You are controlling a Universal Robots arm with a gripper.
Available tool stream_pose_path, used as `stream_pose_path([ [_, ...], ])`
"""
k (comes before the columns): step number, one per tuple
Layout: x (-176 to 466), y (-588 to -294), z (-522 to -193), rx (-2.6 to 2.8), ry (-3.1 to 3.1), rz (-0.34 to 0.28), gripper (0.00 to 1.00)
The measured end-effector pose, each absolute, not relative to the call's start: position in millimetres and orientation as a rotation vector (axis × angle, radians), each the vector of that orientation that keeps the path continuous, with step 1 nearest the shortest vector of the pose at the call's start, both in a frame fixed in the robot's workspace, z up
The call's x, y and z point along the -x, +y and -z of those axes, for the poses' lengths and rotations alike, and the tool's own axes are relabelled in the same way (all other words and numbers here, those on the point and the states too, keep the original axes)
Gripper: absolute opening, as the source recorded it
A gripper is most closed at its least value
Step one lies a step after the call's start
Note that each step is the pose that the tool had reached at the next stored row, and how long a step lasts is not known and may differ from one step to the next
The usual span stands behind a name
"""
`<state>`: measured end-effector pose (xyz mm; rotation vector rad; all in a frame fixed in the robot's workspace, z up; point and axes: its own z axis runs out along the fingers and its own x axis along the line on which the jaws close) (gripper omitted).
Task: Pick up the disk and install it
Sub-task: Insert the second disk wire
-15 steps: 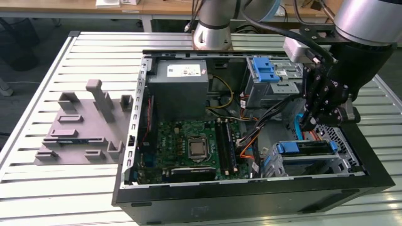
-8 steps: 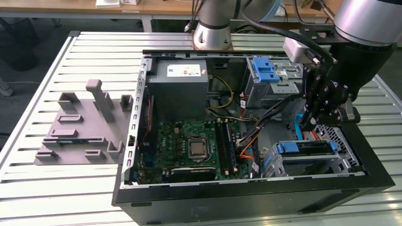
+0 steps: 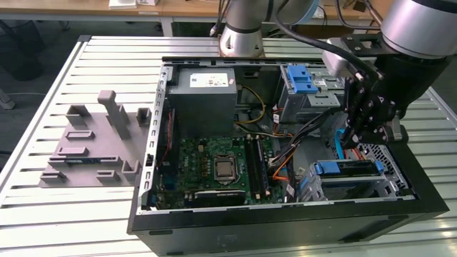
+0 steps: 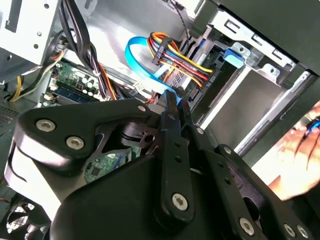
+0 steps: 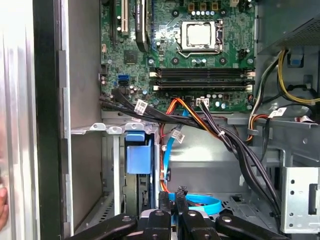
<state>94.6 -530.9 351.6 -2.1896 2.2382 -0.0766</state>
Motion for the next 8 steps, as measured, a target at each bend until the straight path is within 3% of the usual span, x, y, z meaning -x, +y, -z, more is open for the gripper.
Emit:
stream_pose_path([
  [8, -94, -543, -346, 2.186, 2.234, 0.079, 0.16],
])
